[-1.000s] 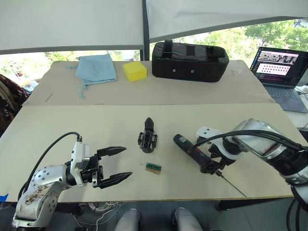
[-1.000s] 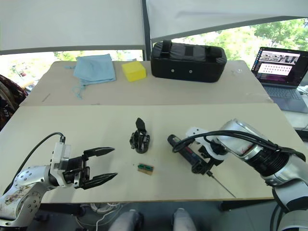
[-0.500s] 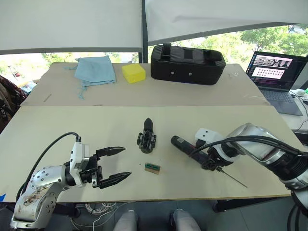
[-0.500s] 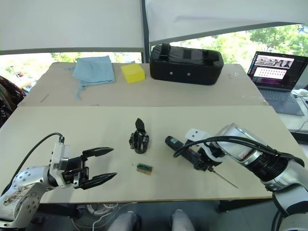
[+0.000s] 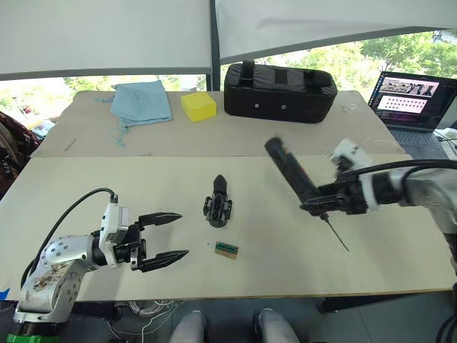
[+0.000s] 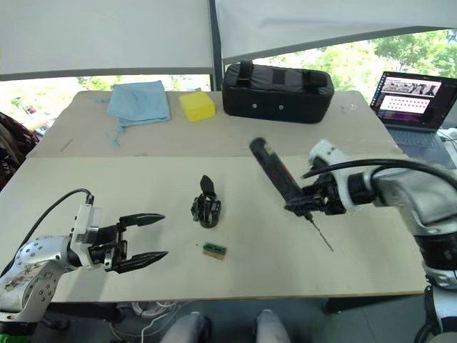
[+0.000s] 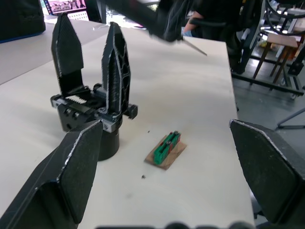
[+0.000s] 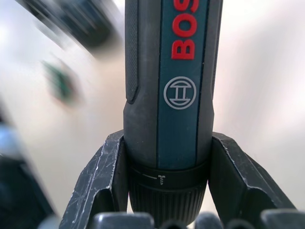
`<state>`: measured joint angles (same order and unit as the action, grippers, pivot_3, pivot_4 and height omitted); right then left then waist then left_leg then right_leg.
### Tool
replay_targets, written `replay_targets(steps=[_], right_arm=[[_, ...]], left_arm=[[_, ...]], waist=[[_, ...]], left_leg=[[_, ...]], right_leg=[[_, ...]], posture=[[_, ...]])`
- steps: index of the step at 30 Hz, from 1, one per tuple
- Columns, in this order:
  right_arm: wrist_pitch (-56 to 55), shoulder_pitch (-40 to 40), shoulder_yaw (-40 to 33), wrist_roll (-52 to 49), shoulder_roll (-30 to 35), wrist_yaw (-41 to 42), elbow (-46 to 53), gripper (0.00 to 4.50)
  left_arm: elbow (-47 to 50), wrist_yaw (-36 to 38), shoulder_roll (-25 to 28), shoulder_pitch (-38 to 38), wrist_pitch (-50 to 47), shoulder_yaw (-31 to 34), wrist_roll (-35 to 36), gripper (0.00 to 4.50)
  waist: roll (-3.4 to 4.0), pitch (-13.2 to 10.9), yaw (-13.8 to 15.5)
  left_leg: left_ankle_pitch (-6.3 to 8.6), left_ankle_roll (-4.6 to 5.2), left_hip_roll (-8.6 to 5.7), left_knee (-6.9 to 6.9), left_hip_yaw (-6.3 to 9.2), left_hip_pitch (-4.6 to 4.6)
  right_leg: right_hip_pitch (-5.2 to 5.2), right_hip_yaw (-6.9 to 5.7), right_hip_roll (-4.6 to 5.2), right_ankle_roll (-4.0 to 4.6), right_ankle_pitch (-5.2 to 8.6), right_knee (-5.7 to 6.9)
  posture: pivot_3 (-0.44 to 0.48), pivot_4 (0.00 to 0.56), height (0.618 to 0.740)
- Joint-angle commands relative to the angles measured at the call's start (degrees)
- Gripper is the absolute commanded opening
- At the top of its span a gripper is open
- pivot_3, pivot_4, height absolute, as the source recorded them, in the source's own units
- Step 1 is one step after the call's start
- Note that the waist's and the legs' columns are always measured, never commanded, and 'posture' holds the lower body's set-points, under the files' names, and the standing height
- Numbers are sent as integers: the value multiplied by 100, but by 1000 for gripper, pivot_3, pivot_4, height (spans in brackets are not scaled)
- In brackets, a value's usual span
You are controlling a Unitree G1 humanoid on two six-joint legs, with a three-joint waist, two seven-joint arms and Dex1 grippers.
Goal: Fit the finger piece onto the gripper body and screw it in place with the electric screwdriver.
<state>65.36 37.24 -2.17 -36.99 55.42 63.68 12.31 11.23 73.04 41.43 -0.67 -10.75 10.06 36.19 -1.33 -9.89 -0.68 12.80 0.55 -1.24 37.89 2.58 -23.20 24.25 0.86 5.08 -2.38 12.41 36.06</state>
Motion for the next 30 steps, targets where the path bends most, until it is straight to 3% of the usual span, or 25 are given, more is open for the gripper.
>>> replay_targets(steps=[1, 7, 13, 20, 30], right_arm=[[-713, -215, -1158, -719, -418, 161, 389, 1902], [-1977, -706, -1124, -1167, -1909, -185, 1570, 1902], [-3691, -1334, -141, -485, -3273, -104, 1775, 1902], [-5468, -1501, 582, 330, -3773, 626, 701, 1902], [-6007, -1509, 848, 553, -3739, 837, 24, 1902]], left_arm=[[-205, 333, 151, -130, 304, -56, -193, 4500], [-308, 571, 124, -67, 673, -336, -575, 4500], [-519, 164, -409, -104, 1047, -770, -1000, 4500], [-1062, -194, -906, -380, 1504, -1270, -1624, 4500], [-1244, -376, -1097, -689, 1452, -1699, -1858, 4500]], waist=[[0, 0, 0], [3, -1, -34], [3, -1, 19], [3, -1, 6], [3, -1, -6]], left_leg=[[0, 0, 1, 0, -1, 1], [0, 0, 13, 0, 6, 4], [0, -1, 3, 0, 33, 8], [-1, -3, -5, 7, 32, 22], [-1, -3, -2, 6, 33, 24]], right_leg=[[0, 1, 0, 0, 0, 1], [2, 7, -10, 2, -1, 4], [-3, 11, 0, -4, -7, 6], [-14, 11, 1, -7, -12, 8], [-8, 13, -2, 0, -16, 16]], posture=[[0, 150, 740], [0, 150, 740], [0, 150, 740], [0, 150, 740], [0, 150, 740]])
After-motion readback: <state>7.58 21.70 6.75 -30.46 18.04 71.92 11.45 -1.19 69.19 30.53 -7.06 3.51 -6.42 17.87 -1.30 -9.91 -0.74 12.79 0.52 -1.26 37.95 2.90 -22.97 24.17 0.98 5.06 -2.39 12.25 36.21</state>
